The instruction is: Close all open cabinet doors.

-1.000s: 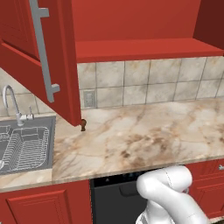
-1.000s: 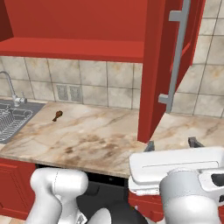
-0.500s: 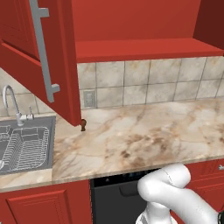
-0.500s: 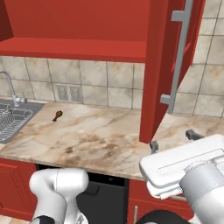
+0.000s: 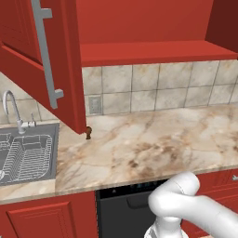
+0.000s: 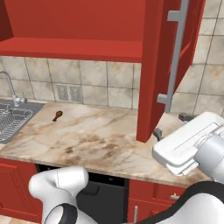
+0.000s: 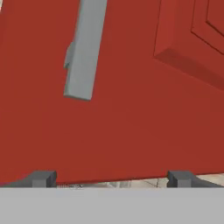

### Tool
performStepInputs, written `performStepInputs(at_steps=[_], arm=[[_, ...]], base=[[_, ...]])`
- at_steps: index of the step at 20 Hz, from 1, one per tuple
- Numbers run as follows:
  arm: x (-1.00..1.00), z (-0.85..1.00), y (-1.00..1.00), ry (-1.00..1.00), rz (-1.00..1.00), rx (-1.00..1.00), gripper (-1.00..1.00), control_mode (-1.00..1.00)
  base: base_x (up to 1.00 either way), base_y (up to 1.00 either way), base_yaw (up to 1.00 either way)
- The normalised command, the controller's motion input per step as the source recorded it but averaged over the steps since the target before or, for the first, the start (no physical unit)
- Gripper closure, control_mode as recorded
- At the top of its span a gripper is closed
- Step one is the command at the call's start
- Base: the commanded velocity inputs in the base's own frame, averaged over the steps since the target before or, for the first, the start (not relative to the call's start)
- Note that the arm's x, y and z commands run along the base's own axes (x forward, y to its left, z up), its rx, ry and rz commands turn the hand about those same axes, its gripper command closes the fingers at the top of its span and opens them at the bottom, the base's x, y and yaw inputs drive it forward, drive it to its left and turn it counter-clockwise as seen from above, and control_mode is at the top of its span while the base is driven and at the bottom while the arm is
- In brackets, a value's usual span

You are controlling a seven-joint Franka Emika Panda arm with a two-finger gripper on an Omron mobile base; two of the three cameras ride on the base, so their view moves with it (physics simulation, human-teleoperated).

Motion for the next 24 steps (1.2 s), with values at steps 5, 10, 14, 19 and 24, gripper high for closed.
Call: performStepInputs(at_steps=[5, 10, 14, 19, 24], arm=[[0.96, 0.10, 0.62, 0.00, 0.12, 0.00, -1.00, -1.00], [0.92, 0.10, 0.60, 0.00, 0.12, 0.00, -1.00, -1.00], [0.83, 0.09, 0.61, 0.00, 0.11, 0.00, -1.00, -1.00], [0.80, 0.05, 0.69, 0.00, 0.09, 0.00, -1.00, -1.00], [0.69, 0.03, 0.76, 0.00, 0.02, -0.02, -1.00, -1.00]], base=[[0.00, 0.00, 0.00], [0.00, 0.00, 0.00], [0.00, 0.00, 0.00], [0.00, 0.00, 0.00], [0.00, 0.00, 0.00]])
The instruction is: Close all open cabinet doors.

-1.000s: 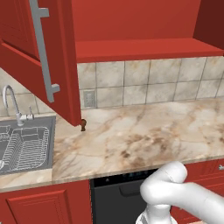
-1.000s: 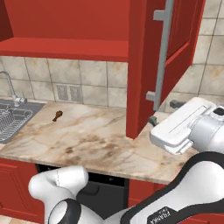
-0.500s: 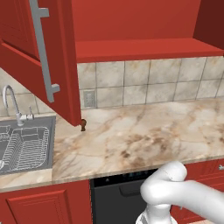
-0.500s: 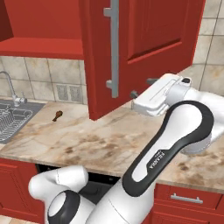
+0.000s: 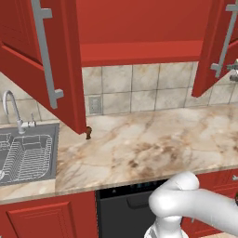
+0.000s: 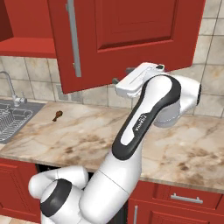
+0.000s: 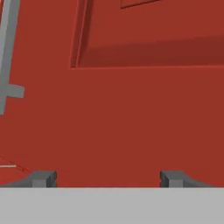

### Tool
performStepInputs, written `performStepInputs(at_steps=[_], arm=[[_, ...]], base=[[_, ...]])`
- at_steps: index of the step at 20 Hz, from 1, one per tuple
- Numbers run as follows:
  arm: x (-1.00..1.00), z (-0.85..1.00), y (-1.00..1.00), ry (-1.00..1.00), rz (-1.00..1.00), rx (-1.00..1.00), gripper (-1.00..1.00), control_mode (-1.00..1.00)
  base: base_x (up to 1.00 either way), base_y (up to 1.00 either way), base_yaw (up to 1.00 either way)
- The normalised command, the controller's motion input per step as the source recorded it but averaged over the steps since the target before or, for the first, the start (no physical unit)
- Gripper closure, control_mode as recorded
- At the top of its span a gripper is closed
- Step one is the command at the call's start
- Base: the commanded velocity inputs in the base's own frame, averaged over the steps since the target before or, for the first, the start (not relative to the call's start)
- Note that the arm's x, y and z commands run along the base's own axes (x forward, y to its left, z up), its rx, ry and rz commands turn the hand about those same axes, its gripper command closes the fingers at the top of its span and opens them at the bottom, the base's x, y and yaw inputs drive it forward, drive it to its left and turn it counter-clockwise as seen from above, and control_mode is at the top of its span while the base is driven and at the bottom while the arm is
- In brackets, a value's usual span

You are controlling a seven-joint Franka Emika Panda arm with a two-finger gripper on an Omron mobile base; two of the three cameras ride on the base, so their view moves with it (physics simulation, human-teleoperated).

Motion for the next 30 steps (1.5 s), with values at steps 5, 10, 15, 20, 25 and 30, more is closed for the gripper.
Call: performStepInputs(at_steps=[5, 10, 15, 20, 25, 30], arm=[[0.58, 0.09, 0.82, 0.00, -0.03, -0.12, -1.00, -1.00], [0.49, 0.12, 0.84, 0.00, -0.16, -0.20, -1.00, -1.00], [0.45, 0.06, 0.80, 0.00, -0.27, -0.22, -1.00, -1.00], [0.38, 0.00, 0.66, 0.00, -0.32, -0.24, -1.00, -1.00], [0.58, 0.00, 0.60, 0.00, -0.32, -0.22, -1.00, -1.00], [0.86, 0.00, 0.44, 0.00, -0.26, -0.13, -1.00, -1.00]], base=[[0.00, 0.00, 0.00], [0.00, 0.00, 0.00], [0.00, 0.00, 0.00], [0.00, 0.00, 0.00], [0.00, 0.00, 0.00], [0.00, 0.00, 0.00]])
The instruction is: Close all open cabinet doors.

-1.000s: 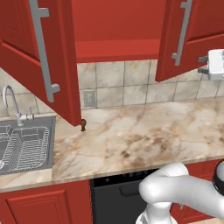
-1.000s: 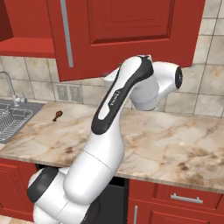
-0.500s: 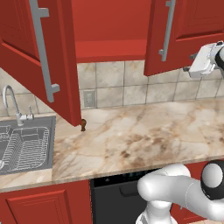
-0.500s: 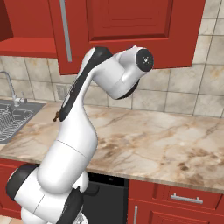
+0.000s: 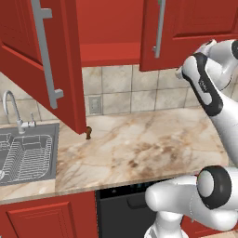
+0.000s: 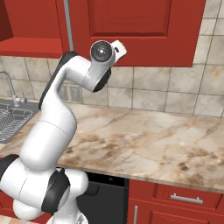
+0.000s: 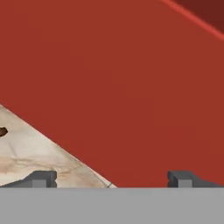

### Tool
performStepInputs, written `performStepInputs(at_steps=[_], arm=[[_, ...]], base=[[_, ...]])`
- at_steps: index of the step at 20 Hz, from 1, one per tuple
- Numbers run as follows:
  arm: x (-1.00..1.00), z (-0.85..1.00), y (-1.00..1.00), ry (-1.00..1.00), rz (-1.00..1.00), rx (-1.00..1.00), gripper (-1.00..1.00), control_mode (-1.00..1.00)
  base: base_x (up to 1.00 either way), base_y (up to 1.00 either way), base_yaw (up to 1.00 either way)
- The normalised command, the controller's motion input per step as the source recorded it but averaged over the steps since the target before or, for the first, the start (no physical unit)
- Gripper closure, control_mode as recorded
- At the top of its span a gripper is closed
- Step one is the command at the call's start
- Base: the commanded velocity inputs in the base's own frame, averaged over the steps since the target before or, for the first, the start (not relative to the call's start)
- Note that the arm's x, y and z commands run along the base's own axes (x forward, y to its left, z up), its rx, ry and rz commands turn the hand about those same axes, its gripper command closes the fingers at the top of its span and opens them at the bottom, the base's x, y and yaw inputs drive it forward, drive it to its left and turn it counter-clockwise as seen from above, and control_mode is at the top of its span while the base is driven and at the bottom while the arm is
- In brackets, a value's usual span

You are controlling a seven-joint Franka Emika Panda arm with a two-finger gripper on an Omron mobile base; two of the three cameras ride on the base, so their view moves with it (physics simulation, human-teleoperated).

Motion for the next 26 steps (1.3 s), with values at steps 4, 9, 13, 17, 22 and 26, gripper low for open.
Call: performStepInputs(at_steps=[4, 9, 13, 17, 22, 26], arm=[[0.88, 0.00, 0.31, 0.00, -0.19, -0.08, -1.00, -1.00], [0.73, 0.00, 0.21, 0.00, -0.12, -0.06, -1.00, -1.00], [0.49, 0.00, 0.22, 0.00, -0.08, -0.05, -1.00, -1.00], [0.18, -0.04, 0.29, 0.00, -0.04, -0.05, -1.00, -1.00], [-0.53, -0.30, 0.67, -0.06, 0.01, -0.11, -1.00, -1.00], [-0.85, -0.27, 0.77, -0.14, 0.02, -0.09, -1.00, -1.00]], base=[[0.00, 0.00, 0.00], [0.00, 0.00, 0.00], [0.00, 0.00, 0.00], [0.00, 0.00, 0.00], [0.00, 0.00, 0.00], [0.00, 0.00, 0.00]])
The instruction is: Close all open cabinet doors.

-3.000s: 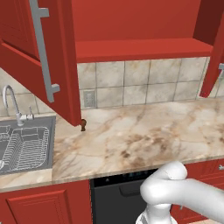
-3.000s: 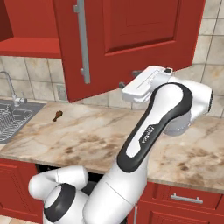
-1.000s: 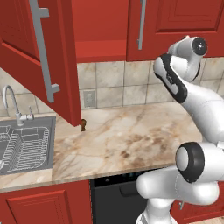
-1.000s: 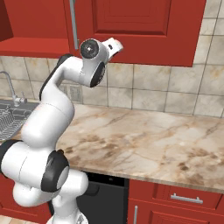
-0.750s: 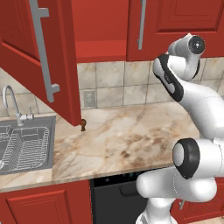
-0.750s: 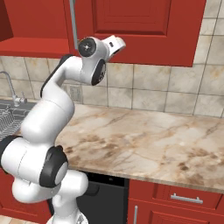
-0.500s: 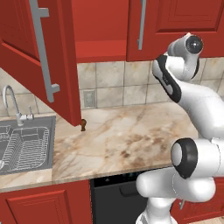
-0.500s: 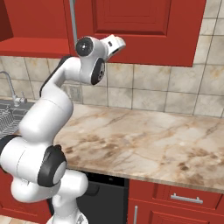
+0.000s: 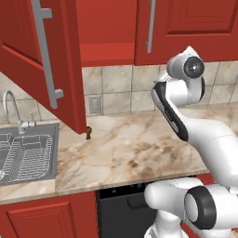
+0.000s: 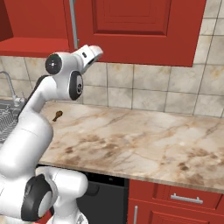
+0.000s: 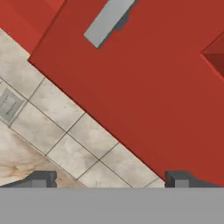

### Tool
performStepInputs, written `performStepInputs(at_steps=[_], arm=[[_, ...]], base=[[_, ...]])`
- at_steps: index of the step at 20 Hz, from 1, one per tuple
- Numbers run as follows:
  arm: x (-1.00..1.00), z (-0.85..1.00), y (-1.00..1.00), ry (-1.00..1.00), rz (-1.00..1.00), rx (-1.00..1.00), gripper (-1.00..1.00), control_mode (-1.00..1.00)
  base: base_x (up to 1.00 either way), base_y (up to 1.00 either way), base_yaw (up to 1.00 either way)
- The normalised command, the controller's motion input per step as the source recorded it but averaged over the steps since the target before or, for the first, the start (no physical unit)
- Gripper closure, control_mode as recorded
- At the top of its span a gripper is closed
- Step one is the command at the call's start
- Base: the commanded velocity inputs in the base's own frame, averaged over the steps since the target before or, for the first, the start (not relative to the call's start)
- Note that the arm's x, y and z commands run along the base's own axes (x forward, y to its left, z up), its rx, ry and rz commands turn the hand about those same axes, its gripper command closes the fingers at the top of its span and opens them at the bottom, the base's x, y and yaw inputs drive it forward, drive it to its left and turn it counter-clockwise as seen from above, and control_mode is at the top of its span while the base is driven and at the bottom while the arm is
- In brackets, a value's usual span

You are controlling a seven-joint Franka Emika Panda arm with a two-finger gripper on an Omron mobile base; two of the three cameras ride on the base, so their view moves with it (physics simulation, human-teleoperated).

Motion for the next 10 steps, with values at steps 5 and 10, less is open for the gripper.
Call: performStepInputs(at_steps=[5, 10], arm=[[-0.94, -0.02, 0.48, -0.10, 0.00, -0.05, -1.00, -1.00], [-0.98, 0.18, 0.25, -0.02, 0.00, -0.03, -1.00, -1.00]], base=[[0.00, 0.00, 0.00], [0.00, 0.00, 0.00]])
